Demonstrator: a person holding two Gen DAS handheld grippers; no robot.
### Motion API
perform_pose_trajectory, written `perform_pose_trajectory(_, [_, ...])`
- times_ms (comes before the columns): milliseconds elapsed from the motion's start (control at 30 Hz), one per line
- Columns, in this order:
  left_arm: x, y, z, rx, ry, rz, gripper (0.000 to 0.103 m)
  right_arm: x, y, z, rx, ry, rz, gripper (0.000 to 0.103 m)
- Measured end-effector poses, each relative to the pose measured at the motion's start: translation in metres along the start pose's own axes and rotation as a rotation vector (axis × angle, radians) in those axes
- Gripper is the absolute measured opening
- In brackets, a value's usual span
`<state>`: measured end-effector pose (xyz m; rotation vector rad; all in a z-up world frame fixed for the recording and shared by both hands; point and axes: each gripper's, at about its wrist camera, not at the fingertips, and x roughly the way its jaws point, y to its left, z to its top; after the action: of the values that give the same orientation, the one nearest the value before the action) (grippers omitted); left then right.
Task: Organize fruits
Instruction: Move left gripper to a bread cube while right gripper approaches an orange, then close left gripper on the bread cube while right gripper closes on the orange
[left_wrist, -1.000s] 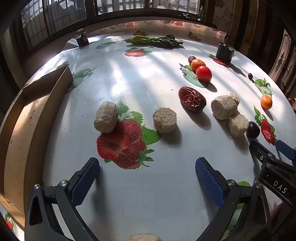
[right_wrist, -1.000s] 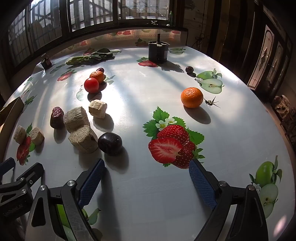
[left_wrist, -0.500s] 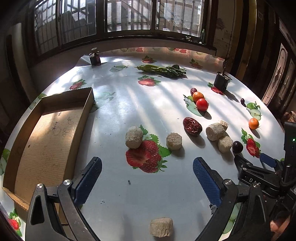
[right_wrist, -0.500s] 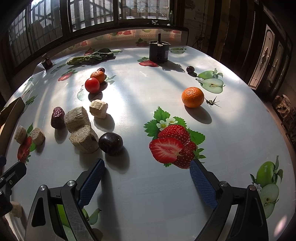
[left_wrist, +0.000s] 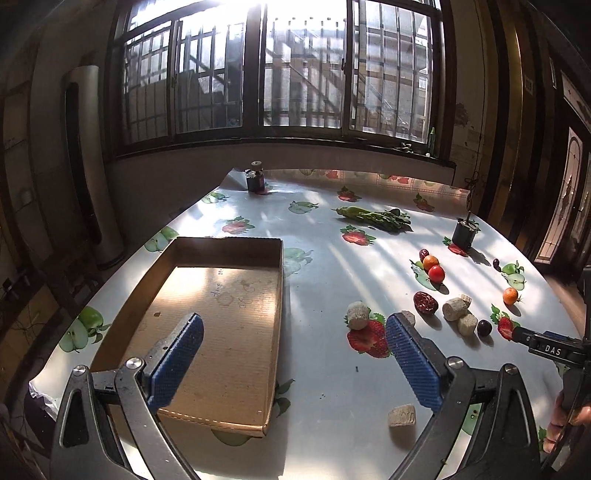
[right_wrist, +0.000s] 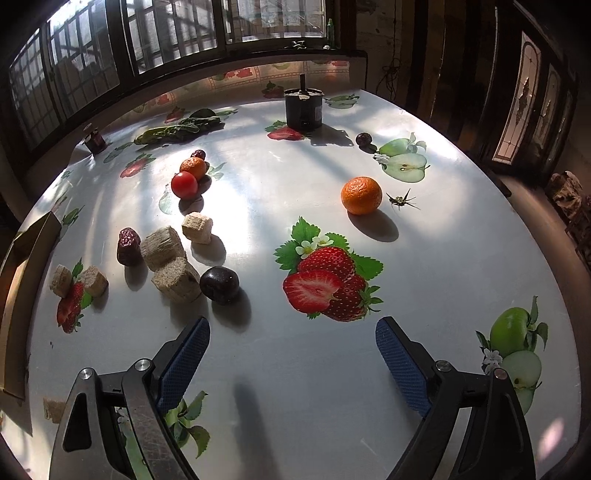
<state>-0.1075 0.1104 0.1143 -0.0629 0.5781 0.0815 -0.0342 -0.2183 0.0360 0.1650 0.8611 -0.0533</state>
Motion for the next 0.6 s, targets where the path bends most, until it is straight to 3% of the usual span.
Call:
perform_pose_trajectory(200, [0.010,-0.015,-0.021,0.039,0.026,-0.110,0.099,-0.072,0.007,-0.039,-0.021,0.005,0.272,0.094])
perform_pose_trajectory(267, [0.016,-0.026,-0.029,0.067,0.065,-0.151,0.091,-0.080,0.018,-0.057,-0.053,0.015,0.307,0.094])
perform_pose_trajectory(333, [0.025,-0.034,-0.033,0.092,0.135,-0.198,0.066,-0.084,0.029,-0.073,-0.079,0.019,0.330,0.093])
perform_pose_trajectory(400, [0.036,-0.038,-0.038,0.083,0.212,-0.272,0.056,-0.089,0.039,-0.087,-0.113,0.009,0.346,0.093])
perform_pose_trajectory(433, [0.040,-0.039,-0.040,0.076,0.243,-0.291,0.056,-0.091,0.045,-0.092,-0.139,0.005,0.345,0.090])
perform_pose_trajectory(467, [0.043,-0.040,-0.042,0.075,0.262,-0.293,0.056,-0.091,0.052,-0.097,-0.163,0.003,0.342,0.086])
perform_pose_trajectory(533, [0.047,-0.046,-0.048,0.093,0.279,-0.285,0.056,-0.089,0.062,-0.104,-0.200,0.032,0.344,0.048])
perform_pose_trajectory(600, [0.047,-0.051,-0.051,0.107,0.289,-0.293,0.056,-0.082,0.069,-0.107,-0.221,0.063,0.339,0.032])
